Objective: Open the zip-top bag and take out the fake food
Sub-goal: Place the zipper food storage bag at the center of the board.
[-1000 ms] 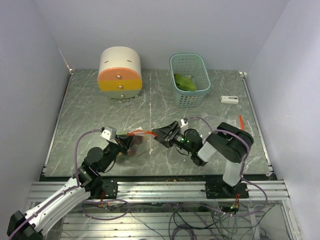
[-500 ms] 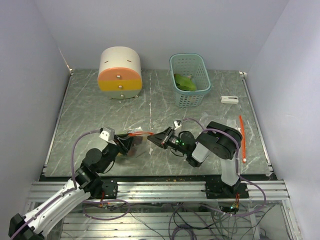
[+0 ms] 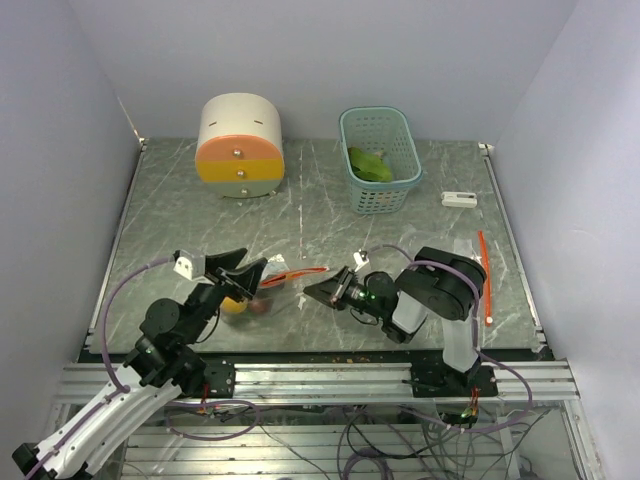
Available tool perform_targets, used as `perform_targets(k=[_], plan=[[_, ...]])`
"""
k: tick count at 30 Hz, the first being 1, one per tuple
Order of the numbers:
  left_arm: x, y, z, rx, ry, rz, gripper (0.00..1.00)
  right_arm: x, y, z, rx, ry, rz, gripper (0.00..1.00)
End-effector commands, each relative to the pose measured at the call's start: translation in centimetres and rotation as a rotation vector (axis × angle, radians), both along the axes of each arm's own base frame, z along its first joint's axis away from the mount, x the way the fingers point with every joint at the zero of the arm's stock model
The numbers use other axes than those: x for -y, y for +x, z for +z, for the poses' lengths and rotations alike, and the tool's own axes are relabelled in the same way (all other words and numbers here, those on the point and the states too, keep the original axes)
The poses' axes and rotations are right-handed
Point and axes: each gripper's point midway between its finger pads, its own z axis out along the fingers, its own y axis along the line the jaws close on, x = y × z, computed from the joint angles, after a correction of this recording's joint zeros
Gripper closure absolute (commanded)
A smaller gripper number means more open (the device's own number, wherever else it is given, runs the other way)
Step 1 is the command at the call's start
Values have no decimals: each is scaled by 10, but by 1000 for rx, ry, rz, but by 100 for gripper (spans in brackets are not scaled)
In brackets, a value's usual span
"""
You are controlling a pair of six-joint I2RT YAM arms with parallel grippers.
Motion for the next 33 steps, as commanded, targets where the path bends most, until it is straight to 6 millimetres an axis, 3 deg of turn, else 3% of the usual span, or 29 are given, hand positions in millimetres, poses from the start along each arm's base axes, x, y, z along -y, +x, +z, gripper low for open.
perform_targets(k=[1, 4, 11, 17, 26, 30, 33], plan=[[-13, 9, 5, -13, 55, 88, 29, 5, -15, 13, 130, -8, 21, 100], [-7, 17, 0, -25, 98, 90, 29, 3, -18, 7, 133, -26, 34, 100], [9, 39, -52, -129, 217, 95, 31, -18, -10, -8, 96, -7, 65, 100], [29, 27, -65, -140, 175, -26, 33, -34, 10, -22, 119, -76, 65, 100], [32, 10, -89, -192, 101, -93, 34, -38, 48, -42, 146, -177, 50, 100], [35, 1, -108, -220, 120, -139, 34, -34, 65, -34, 200, -142, 70, 100], [36, -3, -112, -226, 117, -157, 34, -28, 64, -24, 254, -157, 94, 96]])
